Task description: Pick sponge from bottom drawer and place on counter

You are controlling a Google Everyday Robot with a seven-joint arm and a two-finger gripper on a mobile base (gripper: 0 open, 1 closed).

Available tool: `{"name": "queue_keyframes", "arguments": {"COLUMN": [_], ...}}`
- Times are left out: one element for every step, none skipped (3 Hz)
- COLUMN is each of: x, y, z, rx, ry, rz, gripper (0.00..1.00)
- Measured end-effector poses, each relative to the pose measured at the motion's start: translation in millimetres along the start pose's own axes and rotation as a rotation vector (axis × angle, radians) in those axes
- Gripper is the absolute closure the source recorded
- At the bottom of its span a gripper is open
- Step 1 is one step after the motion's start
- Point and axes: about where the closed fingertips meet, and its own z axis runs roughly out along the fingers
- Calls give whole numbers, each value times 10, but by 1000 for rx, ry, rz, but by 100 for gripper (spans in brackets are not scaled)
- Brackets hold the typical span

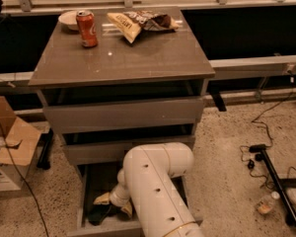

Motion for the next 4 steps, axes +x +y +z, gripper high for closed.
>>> {"name": "queue_keyframes", "arguments": {"x": [18, 39, 41, 74], "y": [27, 48, 50, 96], "z": [33, -13, -14, 84], "rx": [8, 11, 11, 18], "ry": [9, 11, 11, 29], "rz": [11, 15, 15, 33], "gripper": [19, 43, 66, 97]}}
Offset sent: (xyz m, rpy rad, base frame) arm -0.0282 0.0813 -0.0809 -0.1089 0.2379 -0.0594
